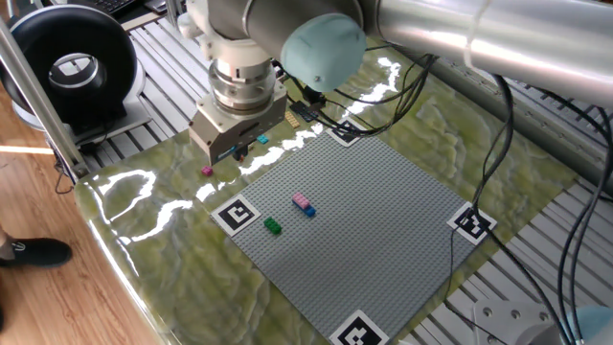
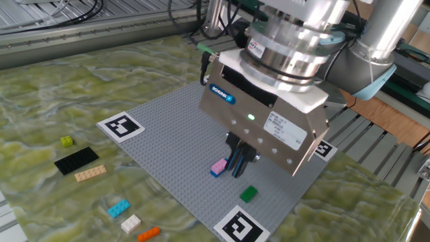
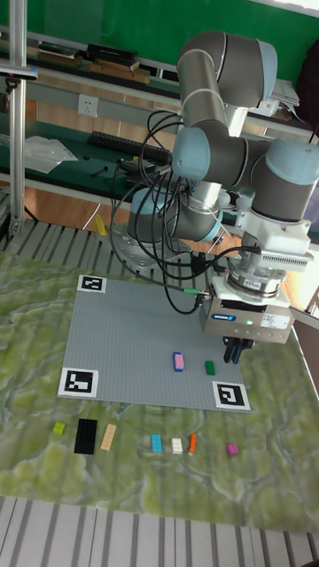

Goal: Stack small Lego blocks randomly, one at a time

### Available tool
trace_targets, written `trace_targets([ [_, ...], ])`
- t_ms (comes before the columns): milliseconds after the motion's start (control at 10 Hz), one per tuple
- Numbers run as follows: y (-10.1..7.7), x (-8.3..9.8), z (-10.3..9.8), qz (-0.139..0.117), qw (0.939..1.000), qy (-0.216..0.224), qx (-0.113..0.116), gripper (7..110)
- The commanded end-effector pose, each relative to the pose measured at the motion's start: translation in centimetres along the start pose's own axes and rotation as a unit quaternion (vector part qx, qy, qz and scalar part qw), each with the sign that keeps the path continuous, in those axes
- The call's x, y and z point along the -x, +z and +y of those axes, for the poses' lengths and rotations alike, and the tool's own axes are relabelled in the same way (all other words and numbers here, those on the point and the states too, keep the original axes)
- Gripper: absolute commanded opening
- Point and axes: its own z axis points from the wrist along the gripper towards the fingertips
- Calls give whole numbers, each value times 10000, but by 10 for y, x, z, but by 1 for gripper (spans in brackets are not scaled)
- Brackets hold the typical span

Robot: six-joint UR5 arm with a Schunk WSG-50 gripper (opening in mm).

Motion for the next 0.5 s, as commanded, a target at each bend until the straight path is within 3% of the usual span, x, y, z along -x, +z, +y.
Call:
trace_targets([
  [0, 13, 14, 2, -68, 9998, -130, 146, 7],
  [400, 15, 16, 8, -71, 9997, -138, 191, 7],
])
